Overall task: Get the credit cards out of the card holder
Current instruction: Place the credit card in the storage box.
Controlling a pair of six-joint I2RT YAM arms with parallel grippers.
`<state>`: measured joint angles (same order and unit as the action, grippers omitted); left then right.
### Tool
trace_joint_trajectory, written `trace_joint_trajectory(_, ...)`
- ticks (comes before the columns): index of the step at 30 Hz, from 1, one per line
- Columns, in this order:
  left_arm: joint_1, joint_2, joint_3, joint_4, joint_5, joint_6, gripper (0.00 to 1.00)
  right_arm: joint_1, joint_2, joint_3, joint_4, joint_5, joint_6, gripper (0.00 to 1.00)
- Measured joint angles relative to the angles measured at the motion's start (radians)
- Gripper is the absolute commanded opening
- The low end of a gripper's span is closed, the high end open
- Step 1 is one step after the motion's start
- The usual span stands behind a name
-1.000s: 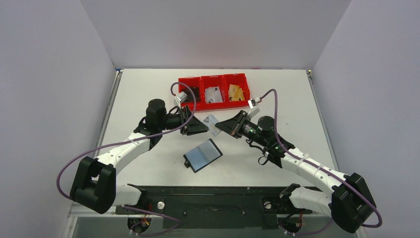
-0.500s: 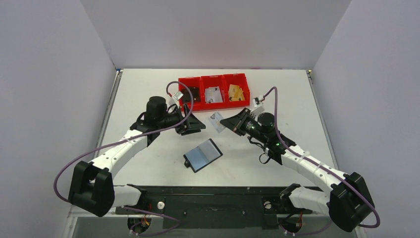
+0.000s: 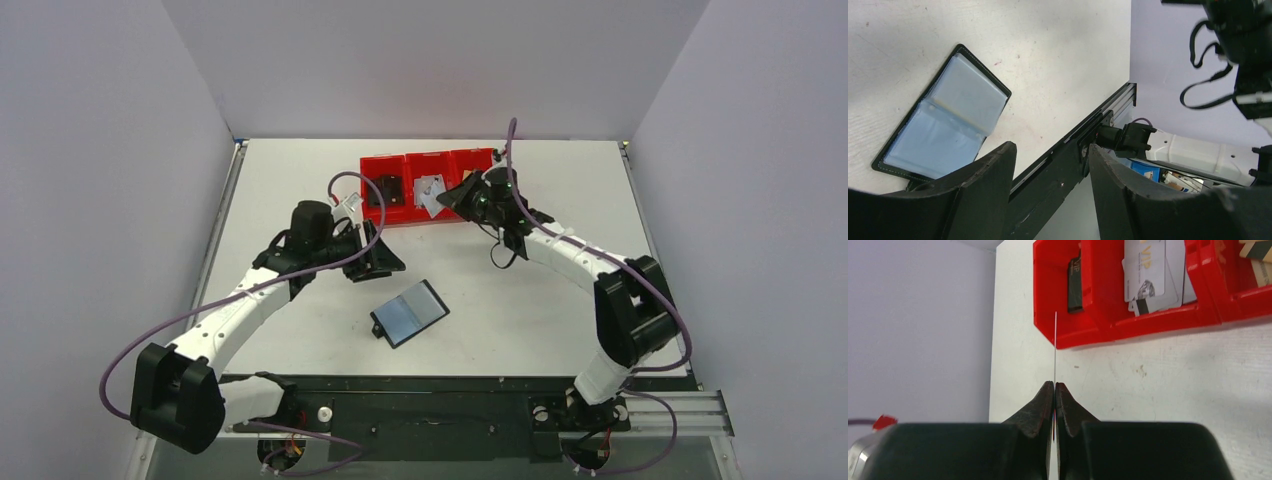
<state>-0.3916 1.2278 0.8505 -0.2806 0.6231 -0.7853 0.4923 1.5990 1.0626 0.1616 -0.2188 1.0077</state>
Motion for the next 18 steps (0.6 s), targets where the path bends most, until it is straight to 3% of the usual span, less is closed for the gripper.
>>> trace_joint_trajectory(9, 0.000, -0.050, 0.000, -0.072, -0.002, 0.047, 0.53, -0.029, 0.274, 0.262, -0.044, 0.045, -0.027, 0.00)
trace_joint_trajectory(18, 0.000, -0.069, 0.000, -0.109, 0.006, 0.068, 0.53, -0.040, 0.469, 0.423, -0.074, 0.095, -0.032, 0.00)
